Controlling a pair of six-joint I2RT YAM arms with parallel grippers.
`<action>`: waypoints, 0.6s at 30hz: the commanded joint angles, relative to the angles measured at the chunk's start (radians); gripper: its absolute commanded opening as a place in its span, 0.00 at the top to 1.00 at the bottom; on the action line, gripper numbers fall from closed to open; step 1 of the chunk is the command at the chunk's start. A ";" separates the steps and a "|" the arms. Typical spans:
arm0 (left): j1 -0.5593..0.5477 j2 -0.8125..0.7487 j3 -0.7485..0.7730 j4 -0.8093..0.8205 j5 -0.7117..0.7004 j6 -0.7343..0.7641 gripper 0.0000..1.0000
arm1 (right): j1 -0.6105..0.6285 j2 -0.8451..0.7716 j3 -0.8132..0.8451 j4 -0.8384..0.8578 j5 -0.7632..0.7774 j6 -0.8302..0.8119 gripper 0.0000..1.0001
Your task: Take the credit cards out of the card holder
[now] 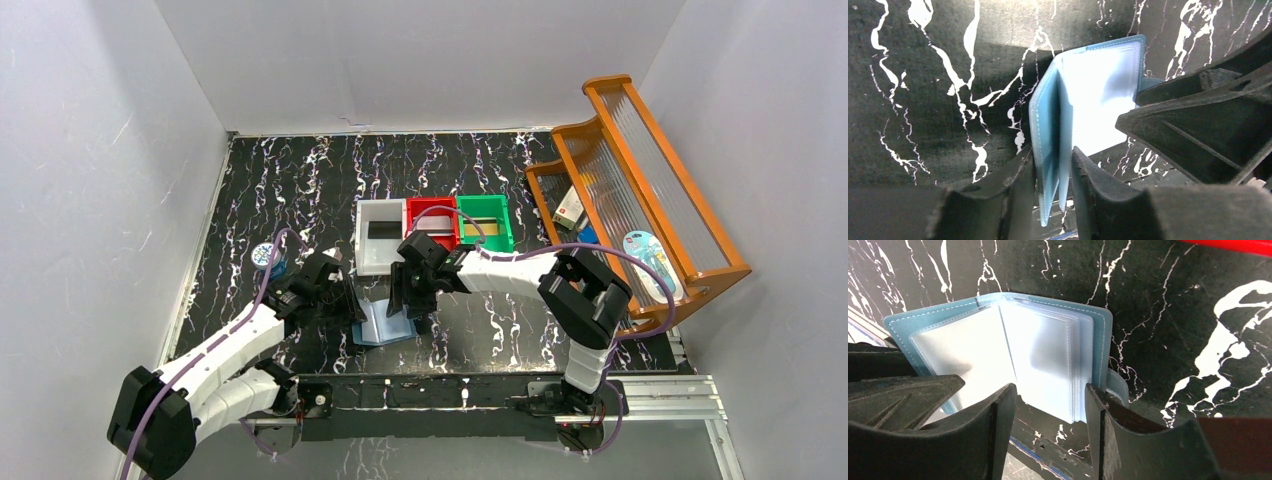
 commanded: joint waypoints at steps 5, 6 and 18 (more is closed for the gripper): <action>-0.004 -0.020 0.012 -0.050 -0.012 0.022 0.88 | 0.001 -0.043 0.005 -0.009 0.013 -0.012 0.41; -0.004 -0.017 0.010 -0.046 -0.007 0.022 0.91 | 0.000 -0.041 0.008 -0.003 0.008 -0.012 0.41; -0.005 0.003 -0.033 -0.004 0.025 0.004 1.00 | 0.003 -0.019 0.014 0.010 -0.015 -0.005 0.44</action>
